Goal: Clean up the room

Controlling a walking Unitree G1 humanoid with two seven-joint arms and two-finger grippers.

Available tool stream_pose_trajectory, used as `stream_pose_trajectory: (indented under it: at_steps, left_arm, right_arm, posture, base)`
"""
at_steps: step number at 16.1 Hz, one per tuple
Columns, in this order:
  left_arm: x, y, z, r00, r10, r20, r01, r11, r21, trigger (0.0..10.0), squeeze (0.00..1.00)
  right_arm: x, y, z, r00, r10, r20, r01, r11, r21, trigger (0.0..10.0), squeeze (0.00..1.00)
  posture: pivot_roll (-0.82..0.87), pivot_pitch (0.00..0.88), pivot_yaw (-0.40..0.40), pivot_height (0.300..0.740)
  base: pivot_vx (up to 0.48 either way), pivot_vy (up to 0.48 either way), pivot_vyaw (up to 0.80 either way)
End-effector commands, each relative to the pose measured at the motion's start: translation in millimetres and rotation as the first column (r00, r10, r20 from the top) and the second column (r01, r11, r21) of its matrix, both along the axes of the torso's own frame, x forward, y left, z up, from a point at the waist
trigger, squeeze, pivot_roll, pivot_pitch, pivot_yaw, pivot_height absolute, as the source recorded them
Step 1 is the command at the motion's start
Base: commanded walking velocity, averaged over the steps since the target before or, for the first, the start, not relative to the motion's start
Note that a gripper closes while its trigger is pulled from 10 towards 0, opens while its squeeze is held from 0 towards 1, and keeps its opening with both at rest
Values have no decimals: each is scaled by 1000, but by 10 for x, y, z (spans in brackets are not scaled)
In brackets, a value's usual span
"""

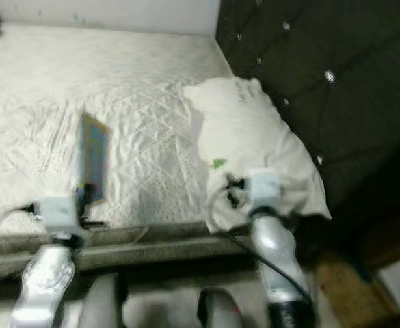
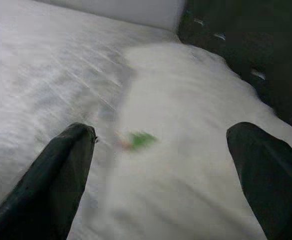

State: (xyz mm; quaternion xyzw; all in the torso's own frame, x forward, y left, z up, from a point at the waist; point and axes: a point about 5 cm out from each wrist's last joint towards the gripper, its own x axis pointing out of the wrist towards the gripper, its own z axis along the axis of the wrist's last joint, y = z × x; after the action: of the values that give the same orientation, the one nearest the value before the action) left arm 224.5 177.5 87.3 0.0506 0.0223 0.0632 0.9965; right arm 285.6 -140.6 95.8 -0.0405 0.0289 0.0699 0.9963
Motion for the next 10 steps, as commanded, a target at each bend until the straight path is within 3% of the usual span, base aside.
stream_pose_trajectory:
  at_steps: [1,9,10]
  left_arm:
    - [45,-89,87,999,-22,43,23,999,-26,10000,0]
    - [123,-86,102,999,-22,42,23,999,-25,10000,0]
    - [180,-106,64,1000,-2,10,3,993,-119,10000,0]
  right_arm:
    - [-23,-150,-15,999,-38,-2,38,999,-22,10000,0]
    - [-35,-145,-34,1000,-30,-5,30,1000,-6,10000,0]
    - [-35,-144,-37,1000,-30,-7,30,999,-11,10000,0]
  posture:
    - [-2,0,-89,616]
    - [-3,0,-84,606]
    - [-2,0,-83,591]
  base:
    - [270,0,0]
    - [34,0,0]
    - [0,0,0]
